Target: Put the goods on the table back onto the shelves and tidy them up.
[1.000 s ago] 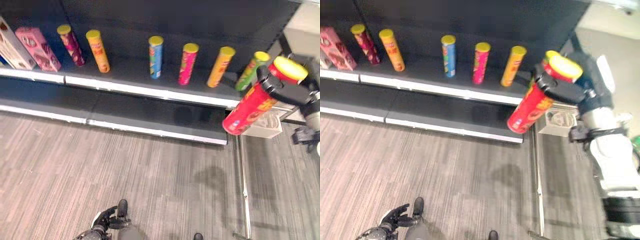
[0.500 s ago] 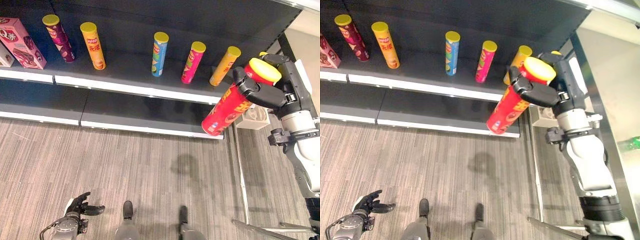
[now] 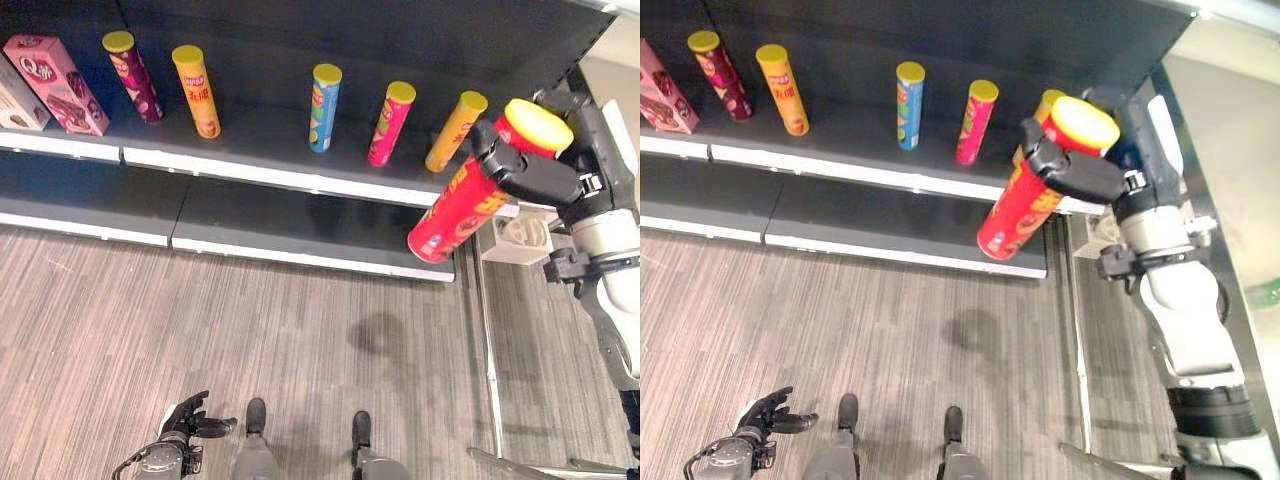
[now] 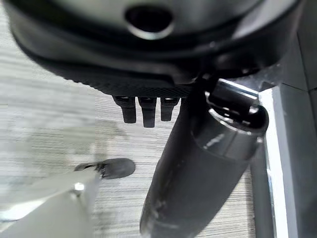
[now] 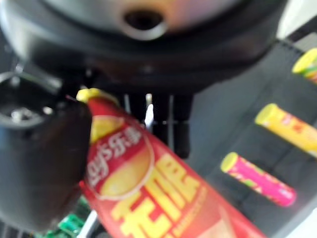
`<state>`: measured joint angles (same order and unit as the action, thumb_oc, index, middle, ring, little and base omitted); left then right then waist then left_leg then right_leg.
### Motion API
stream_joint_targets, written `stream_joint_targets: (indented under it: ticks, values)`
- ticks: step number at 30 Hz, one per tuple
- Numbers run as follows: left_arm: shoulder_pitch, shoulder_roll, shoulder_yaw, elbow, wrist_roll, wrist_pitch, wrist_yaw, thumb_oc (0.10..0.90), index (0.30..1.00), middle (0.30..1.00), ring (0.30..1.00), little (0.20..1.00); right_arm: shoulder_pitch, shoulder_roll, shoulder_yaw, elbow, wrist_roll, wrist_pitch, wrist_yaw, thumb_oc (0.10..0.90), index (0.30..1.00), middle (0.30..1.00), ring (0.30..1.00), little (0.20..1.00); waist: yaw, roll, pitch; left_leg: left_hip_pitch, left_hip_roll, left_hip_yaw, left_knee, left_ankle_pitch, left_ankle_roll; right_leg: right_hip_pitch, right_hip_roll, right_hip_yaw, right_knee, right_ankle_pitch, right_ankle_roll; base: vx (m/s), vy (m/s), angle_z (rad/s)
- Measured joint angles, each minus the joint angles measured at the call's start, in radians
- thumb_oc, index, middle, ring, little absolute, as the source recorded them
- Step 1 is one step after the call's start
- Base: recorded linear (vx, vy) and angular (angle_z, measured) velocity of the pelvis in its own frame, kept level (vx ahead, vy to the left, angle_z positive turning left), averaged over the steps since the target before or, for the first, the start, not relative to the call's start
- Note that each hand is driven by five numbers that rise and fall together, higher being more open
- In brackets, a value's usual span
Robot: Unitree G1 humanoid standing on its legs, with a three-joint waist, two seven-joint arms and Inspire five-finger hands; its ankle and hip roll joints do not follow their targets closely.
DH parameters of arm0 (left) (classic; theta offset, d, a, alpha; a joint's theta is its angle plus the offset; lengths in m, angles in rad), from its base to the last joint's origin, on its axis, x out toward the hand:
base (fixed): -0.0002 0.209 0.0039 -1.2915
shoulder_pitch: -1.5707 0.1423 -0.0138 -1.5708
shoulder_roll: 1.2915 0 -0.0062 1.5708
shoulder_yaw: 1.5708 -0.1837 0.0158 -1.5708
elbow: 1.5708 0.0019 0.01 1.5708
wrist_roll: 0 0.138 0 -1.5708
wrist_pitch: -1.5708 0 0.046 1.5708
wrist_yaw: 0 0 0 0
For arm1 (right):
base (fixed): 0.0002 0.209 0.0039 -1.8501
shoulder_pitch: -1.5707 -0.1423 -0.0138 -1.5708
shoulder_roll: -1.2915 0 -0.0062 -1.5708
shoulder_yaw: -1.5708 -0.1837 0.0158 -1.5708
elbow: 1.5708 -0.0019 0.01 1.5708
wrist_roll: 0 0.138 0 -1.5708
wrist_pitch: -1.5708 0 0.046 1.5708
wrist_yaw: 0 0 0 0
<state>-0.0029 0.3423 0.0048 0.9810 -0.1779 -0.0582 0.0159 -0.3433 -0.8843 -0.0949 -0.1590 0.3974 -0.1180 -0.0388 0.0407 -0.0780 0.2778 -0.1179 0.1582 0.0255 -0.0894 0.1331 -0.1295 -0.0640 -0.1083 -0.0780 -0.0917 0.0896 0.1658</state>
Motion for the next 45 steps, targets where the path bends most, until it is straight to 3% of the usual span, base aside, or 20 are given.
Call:
stream_joint_targets:
  ticks: [3, 5, 6, 9, 11, 12, 13, 14, 15, 16, 18, 20, 21, 23, 25, 27, 28, 29, 32, 45]
  values:
    - [0.038, -0.043, 0.008, -0.037, -0.032, 0.003, 0.009, 0.8, 0.9, 0.9, 0.9, 0.9, 0.008, -0.001, -0.001, -0.02, -0.006, -0.001, 0.001, 0.4, 0.3, 0.3, 0.3, 0.3, 0.0, 0.003, 0.002, -0.014, 0.0, -0.013, 0.059, -0.008, -0.013, 0.023, 0.011, -0.017, 0.003, -0.016, -0.021, 0.11, -0.032, 0.22]
    - [0.021, -0.073, 0.006, -0.063, -0.099, 0.0, 0.02, 0.8, 0.9, 0.9, 0.9, 0.9, 0.026, -0.001, -0.005, -0.022, -0.031, -0.004, 0.003, 0.4, 0.3, 0.3, 0.3, 0.3, 0.016, -0.024, 0.026, -0.164, -0.019, -0.103, 0.356, -0.055, -0.063, 0.041, -0.026, -0.038, 0.002, -0.015, -0.054, 0.23, 0.266, 0.27]
    - [0.012, -0.074, 0.004, -0.061, -0.1, 0.0, 0.019, 0.8, 0.9, 0.9, 0.9, 0.9, 0.031, 0.001, -0.005, -0.024, -0.032, -0.004, 0.003, 0.4, 0.3, 0.3, 0.3, 0.3, 0.022, -0.025, 0.03, -0.186, -0.01, -0.117, 0.389, -0.098, -0.067, 0.044, -0.03, -0.036, 0.0, -0.012, -0.059, 0.3, 0.395, -0.04]
    - [0.016, -0.072, 0.004, -0.057, -0.104, 0.001, 0.019, 0.8, 0.9, 0.9, 0.9, 0.9, 0.094, 0.035, -0.043, -0.026, -0.038, -0.003, 0.0, 0.4, 0.3, 0.3, 0.3, 0.3, 0.018, 0.001, 0.023, -0.159, 0.207, -0.143, 0.123, -0.086, -0.111, 0.056, -0.023, -0.021, 0.0, -0.032, -0.032, 0.22, 0.418, -0.04]
    - [0.004, -0.069, 0.004, -0.047, -0.098, 0.0, 0.019, 0.8, 0.9, 0.9, 0.9, 0.9, 0.133, 0.05, -0.081, -0.02, -0.038, -0.003, -0.007, 0.4, 0.3, 0.3, 0.3, 0.3, 0.021, 0.013, 0.017, -0.16, 0.263, -0.143, 0.027, -0.07, -0.138, 0.057, -0.032, -0.018, 0.0, -0.037, -0.008, 0.05, 0.606, -0.19]
    - [-0.011, -0.065, 0.004, -0.039, -0.095, 0.001, 0.018, 0.8, 0.9, 0.9, 0.9, 0.9, 0.154, 0.087, -0.118, -0.019, -0.049, 0.004, -0.013, 0.4, 0.3, 0.3, 0.3, 0.3, 0.036, 0.015, 0.015, -0.143, 0.236, -0.146, 0.016, -0.069, -0.133, 0.051, -0.073, 0.009, 0.0, -0.031, 0.02, -0.07, 0.711, -0.67]
    - [-0.013, -0.055, -0.009, -0.031, -0.093, 0.007, 0.017, 0.8, 0.9, 0.9, 0.9, 0.9, 0.158, 0.117, -0.128, -0.019, -0.056, 0.002, -0.016, 0.4, 0.3, 0.3, 0.3, 0.3, 0.029, 0.014, 0.01, -0.125, 0.178, -0.167, 0.023, 0.009, -0.138, 0.039, -0.105, 0.028, 0.006, -0.023, 0.03, -0.17, 0.878, -0.94]
    - [-0.078, 0.009, -0.032, 0.035, -0.081, 0.023, 0.019, 0.8, 0.9, 0.9, 0.9, 0.9, 0.146, 0.166, -0.08, -0.022, -0.079, 0.012, -0.034, 0.4, 0.3, 0.3, 0.3, 0.3, 0.012, -0.045, 0.01, -0.188, 0.069, -0.106, 0.118, -0.007, -0.075, -0.055, -0.201, 0.016, 0.057, 0.106, -0.043, -0.13, 0.694, -1.19]
    - [-0.075, 0.04, -0.02, 0.014, -0.064, 0.019, 0.019, 0.8, 0.9, 0.9, 0.9, 0.9, 0.138, 0.169, -0.01, -0.024, -0.098, 0.034, -0.033, 0.4, 0.3, 0.3, 0.3, 0.3, 0.014, -0.043, 0.01, -0.183, 0.048, -0.029, 0.159, -0.03, -0.026, -0.105, -0.217, -0.006, 0.033, 0.348, -0.099, -0.16, 0.633, -1.4]
    - [-0.073, 0.073, 0.01, 0.006, -0.055, 0.017, 0.018, 0.8, 0.9, 0.9, 0.9, 0.9, 0.138, 0.165, 0.053, -0.025, -0.105, 0.037, -0.029, 0.4, 0.3, 0.3, 0.3, 0.3, 0.028, -0.034, 0.01, -0.134, 0.043, 0.039, 0.145, -0.045, 0.028, -0.115, -0.21, -0.068, 0.048, 0.331, -0.049, -0.11, 0.554, -1.34]
    - [-0.068, 0.098, 0.062, -0.004, -0.055, 0.006, 0.02, 0.8, 0.9, 0.9, 0.9, 0.9, 0.128, 0.134, 0.091, -0.033, -0.106, 0.037, -0.017, 0.4, 0.3, 0.3, 0.3, 0.3, 0.034, -0.022, 0.005, -0.067, 0.011, 0.09, 0.083, -0.036, 0.081, -0.091, -0.147, -0.21, 0.134, 0.164, 0.081, -0.09, 0.515, -0.62]
    - [-0.061, 0.102, 0.108, -0.011, -0.055, -0.018, 0.023, 0.8, 0.9, 0.9, 0.9, 0.9, 0.101, 0.058, 0.083, -0.04, -0.107, 0.03, -0.011, 0.4, 0.3, 0.3, 0.3, 0.3, 0.041, -0.016, -0.009, -0.037, -0.026, 0.11, 0.024, -0.015, 0.113, -0.083, -0.061, -0.235, 0.245, 0.006, 0.096, -0.02, 0.256, -0.25]
    - [-0.049, 0.097, 0.107, -0.014, -0.054, -0.017, 0.024, 0.8, 0.9, 0.9, 0.9, 0.9, 0.078, 0.02, 0.059, -0.04, -0.107, 0.022, -0.012, 0.4, 0.3, 0.3, 0.3, 0.3, 0.055, -0.02, -0.022, -0.038, -0.064, 0.128, 0.012, -0.015, 0.124, -0.04, -0.009, -0.214, 0.171, -0.055, 0.077, 0.0, 0.215, -0.19]
    - [-0.041, 0.075, 0.103, 0.007, -0.052, -0.008, 0.023, 0.8, 0.9, 0.9, 0.9, 0.9, 0.035, 0.009, 0.027, -0.039, -0.108, 0.017, -0.021, 0.4, 0.3, 0.3, 0.3, 0.3, 0.052, -0.021, -0.025, -0.041, -0.123, 0.128, 0.013, -0.016, 0.125, 0.056, 0.004, -0.178, 0.016, -0.018, 0.034, 0.01, 0.165, -0.02]
    - [-0.038, 0.044, 0.093, 0.026, -0.052, -0.001, 0.023, 0.8, 0.9, 0.9, 0.9, 0.9, 0.049, 0.009, -0.015, -0.039, -0.108, 0.007, -0.031, 0.4, 0.3, 0.3, 0.3, 0.3, 0.045, -0.013, -0.028, -0.054, -0.143, 0.092, 0.01, -0.01, 0.134, 0.058, -0.008, -0.102, 0.028, -0.018, 0.027, 0.01, 0.024, 0.35]
    - [-0.017, 0.032, 0.04, 0.031, -0.047, 0.021, 0.015, 0.8, 0.9, 0.9, 0.9, 0.9, 0.064, 0.01, -0.011, -0.023, -0.11, 0.008, -0.031, 0.4, 0.3, 0.3, 0.3, 0.3, 0.043, -0.023, -0.038, -0.054, -0.129, 0.065, 0.004, -0.001, 0.143, -0.001, 0.019, -0.026, 0.038, -0.094, 0.088, 0.05, -0.04, 0.51]
    - [-0.005, 0.026, 0.035, 0.028, -0.047, 0.022, 0.014, 0.8, 0.9, 0.9, 0.9, 0.9, 0.063, 0.014, -0.01, -0.024, -0.11, 0.008, -0.031, 0.4, 0.3, 0.3, 0.3, 0.3, 0.045, -0.038, -0.048, -0.051, -0.145, 0.046, 0.002, -0.003, 0.14, -0.012, 0.017, -0.023, 0.014, -0.091, 0.084, 0.06, -0.063, 0.94]
    - [0.002, 0.006, 0.035, 0.028, -0.047, 0.024, 0.016, 0.8, 0.9, 0.9, 0.9, 0.9, 0.06, 0.024, -0.01, -0.029, -0.112, 0.003, -0.032, 0.4, 0.3, 0.3, 0.3, 0.3, 0.018, -0.035, -0.05, -0.044, -0.164, 0.004, 0.001, 0.002, 0.129, 0.013, 0.027, -0.022, -0.009, -0.056, 0.015, 0.03, -0.048, 0.75]
    - [0.037, -0.008, 0.035, -0.005, -0.039, 0.021, 0.016, 0.8, 0.9, 0.9, 0.9, 0.9, 0.059, 0.033, 0.002, -0.05, -0.118, 0.003, -0.021, 0.4, 0.3, 0.3, 0.3, 0.3, 0.048, -0.019, -0.05, -0.034, -0.142, 0.009, 0.0, 0.004, 0.111, 0.021, 0.045, -0.028, -0.001, -0.046, -0.011, 0.02, -0.063, 0.14]
    - [0.058, -0.034, 0.035, -0.001, -0.001, 0.021, 0.018, 0.8, 0.9, 0.9, 0.9, 0.9, 0.059, 0.038, 0.052, -0.046, -0.153, 0.008, 0.015, 0.4, 0.3, 0.3, 0.3, 0.3, 0.025, 0.031, -0.045, -0.027, -0.124, -0.02, 0.0, 0.022, 0.085, 0.041, 0.071, -0.057, -0.001, -0.046, -0.014, 0.0, -0.03, 0.05]
